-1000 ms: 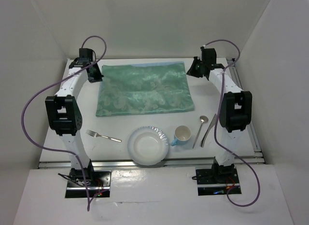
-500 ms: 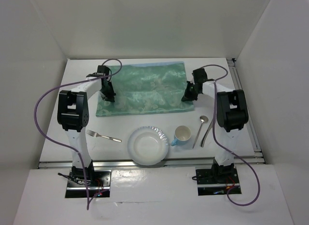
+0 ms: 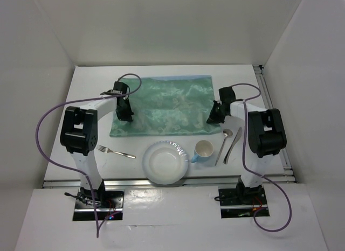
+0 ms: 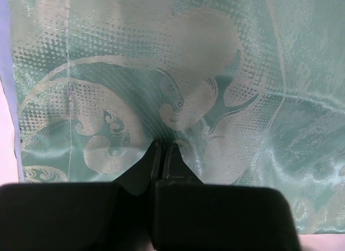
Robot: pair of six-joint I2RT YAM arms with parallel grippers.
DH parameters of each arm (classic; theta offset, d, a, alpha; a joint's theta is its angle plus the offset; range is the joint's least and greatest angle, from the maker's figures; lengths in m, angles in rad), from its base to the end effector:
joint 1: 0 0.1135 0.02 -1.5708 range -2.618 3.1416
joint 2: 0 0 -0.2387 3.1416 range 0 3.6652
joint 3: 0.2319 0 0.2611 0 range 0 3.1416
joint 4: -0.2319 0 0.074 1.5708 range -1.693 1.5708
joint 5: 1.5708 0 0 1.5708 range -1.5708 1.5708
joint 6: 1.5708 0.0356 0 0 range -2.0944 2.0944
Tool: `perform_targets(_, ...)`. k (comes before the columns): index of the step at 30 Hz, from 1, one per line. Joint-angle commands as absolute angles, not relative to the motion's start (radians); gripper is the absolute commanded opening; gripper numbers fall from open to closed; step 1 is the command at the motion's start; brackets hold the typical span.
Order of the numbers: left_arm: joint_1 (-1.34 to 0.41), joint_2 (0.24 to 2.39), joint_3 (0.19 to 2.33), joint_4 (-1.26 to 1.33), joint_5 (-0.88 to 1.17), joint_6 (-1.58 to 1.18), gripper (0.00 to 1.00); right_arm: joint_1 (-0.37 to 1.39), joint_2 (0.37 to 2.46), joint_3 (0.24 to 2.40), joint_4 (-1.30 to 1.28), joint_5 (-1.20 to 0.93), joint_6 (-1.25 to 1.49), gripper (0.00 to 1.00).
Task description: Set the dinner table for one person
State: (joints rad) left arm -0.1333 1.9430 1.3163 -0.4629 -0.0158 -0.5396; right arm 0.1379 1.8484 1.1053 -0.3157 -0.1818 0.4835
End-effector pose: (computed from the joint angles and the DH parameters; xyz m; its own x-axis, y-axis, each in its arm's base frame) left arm 0.3951 -0.0524 0.1383 -0.8183 -0.4086 -0.4043 -0.3436 0.9116 -0.2258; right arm 0.3622 0.0568 0.1203 -0.8681 0.3411 -0.3605 0.2041 0.9074 0.3673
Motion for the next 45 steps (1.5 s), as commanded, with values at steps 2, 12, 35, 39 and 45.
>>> perform_targets(2,-0.183,1.887,1.229,-0.509,-0.054,-0.586,0.00,0.144,1.780,1.019,-0.376,-0.112,0.489,0.00)
perform_targets(12,-0.196,1.795,1.256,-0.595,-0.156,-0.595,0.02,0.144,1.616,0.957,-0.411,-0.126,0.471,0.00)
perform_targets(35,-0.195,1.241,1.233,-0.588,-0.057,-0.603,0.77,0.273,0.980,0.923,-0.787,-0.120,0.514,0.99)
perform_targets(39,-0.204,1.241,1.243,-0.609,-0.037,-0.594,0.77,0.313,1.017,0.923,-0.830,-0.086,0.557,0.99)
perform_targets(45,-0.213,1.250,1.243,-0.609,-0.048,-0.584,0.77,0.388,1.088,0.931,-0.877,-0.002,0.696,0.85)
